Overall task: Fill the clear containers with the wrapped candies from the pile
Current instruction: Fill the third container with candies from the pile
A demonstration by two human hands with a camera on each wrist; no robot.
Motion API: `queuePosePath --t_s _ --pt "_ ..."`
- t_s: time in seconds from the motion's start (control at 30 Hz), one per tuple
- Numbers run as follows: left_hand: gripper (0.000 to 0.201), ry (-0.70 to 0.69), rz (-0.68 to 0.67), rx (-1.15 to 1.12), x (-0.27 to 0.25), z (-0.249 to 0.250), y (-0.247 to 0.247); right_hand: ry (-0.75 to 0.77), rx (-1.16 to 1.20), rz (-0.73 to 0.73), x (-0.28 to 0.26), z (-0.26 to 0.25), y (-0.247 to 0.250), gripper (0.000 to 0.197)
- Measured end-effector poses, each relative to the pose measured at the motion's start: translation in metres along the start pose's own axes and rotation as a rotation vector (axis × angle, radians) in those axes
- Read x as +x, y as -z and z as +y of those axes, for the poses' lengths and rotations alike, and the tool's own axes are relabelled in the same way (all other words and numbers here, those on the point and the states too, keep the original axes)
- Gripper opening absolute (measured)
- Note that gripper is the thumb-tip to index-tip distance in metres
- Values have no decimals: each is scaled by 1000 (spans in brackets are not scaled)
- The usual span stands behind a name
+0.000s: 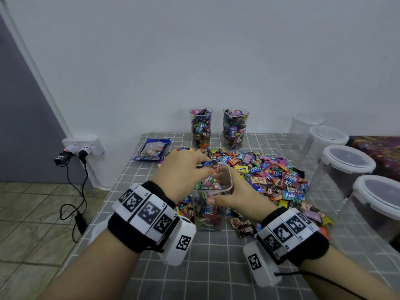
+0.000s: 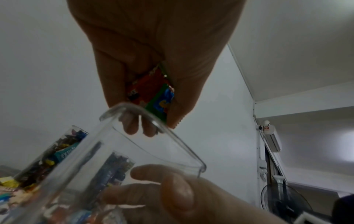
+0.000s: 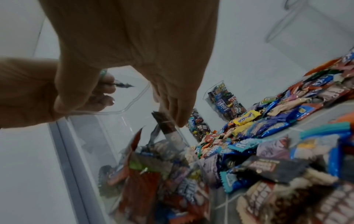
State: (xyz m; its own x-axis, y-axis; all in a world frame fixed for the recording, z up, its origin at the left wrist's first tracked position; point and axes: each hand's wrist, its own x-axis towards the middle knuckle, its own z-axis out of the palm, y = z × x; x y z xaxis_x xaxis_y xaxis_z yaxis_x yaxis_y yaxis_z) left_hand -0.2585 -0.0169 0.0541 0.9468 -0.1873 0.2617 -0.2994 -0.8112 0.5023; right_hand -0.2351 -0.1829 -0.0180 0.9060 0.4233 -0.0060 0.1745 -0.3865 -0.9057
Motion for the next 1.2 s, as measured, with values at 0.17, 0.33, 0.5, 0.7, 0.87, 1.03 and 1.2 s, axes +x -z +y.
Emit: queuePosePath --t_s 0.17,0.33,0.5,0.7,0.87,1.03,1.2 --pt "24 -24 -114 223 3 7 3 27 -8 -9 1 3 0 99" --pt "29 -31 -155 247 8 10 4 41 22 -1 -1 3 -2 94" --pt "31 -9 -99 36 10 7 -2 51 38 -4 0 4 -2 94" --pt "16 19 10 -374 9 2 -4 23 22 8 1 6 -2 99" --pt "19 102 164 -553 8 -19 5 26 -75 -14 -5 3 4 78" --pt "22 292 206 -507 2 -55 0 26 -405 -126 -9 8 19 92" --pt "32 492 26 -259 4 -96 -23 -133 -792 -273 -12 18 29 98"
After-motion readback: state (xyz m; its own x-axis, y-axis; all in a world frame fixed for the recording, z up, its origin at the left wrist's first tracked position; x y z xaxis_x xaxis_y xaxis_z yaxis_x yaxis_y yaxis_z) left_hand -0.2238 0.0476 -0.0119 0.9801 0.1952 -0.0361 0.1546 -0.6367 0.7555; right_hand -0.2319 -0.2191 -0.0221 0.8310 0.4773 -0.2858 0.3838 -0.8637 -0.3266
